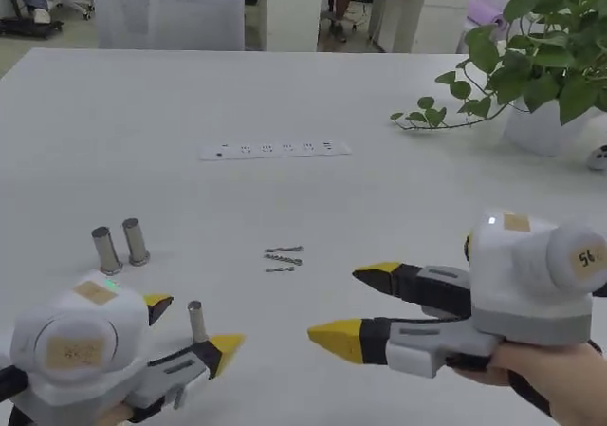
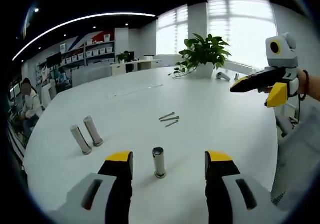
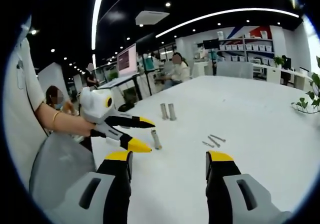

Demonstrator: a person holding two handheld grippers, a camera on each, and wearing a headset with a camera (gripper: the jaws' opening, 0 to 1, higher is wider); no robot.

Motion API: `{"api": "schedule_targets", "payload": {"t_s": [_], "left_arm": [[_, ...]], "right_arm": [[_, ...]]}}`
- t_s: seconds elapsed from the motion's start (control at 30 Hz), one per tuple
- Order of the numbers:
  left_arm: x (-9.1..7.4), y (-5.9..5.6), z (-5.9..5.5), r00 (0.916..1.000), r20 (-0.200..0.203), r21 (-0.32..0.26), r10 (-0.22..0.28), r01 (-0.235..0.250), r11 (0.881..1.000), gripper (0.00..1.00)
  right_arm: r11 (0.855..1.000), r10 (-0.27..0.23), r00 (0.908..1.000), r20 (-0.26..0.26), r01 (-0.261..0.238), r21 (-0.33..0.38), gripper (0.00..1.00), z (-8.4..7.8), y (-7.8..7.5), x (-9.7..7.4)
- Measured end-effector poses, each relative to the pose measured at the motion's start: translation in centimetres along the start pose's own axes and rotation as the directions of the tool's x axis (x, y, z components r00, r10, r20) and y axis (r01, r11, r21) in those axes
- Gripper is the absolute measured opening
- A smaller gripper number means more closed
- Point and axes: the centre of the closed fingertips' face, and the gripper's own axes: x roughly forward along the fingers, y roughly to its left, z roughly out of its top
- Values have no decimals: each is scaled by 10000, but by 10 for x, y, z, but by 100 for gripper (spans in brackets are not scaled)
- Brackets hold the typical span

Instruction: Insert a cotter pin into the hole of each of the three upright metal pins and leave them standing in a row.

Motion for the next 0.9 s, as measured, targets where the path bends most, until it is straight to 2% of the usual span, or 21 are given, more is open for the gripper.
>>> {"api": "schedule_targets", "payload": {"t_s": [0.07,0.13,0.33,0.47,0.77,0.9], "left_arm": [[-4,-1,4,9999,30,-225,-148,149,9996,61],[-7,-1,6,9998,51,-165,-198,199,9997,63],[-17,-2,13,9992,218,-103,-346,349,9993,72],[-24,-3,18,9975,563,-287,-427,444,9986,79],[-34,-3,17,9975,554,162,-444,436,9989,91],[-38,-2,17,9972,513,58,-548,545,9985,97]], "right_arm": [[10000,24,10000,-15,-24,-9,61,3,-4,1],[9997,144,9998,123,-146,200,61,7,-9,3],[9989,257,9996,125,-262,386,59,12,-23,7],[9994,327,9991,-273,-324,138,58,8,-30,14],[9966,646,9913,-1149,-700,-438,53,-1,-40,33],[9943,717,9845,-1598,-832,-666,51,-2,-44,43]]}}
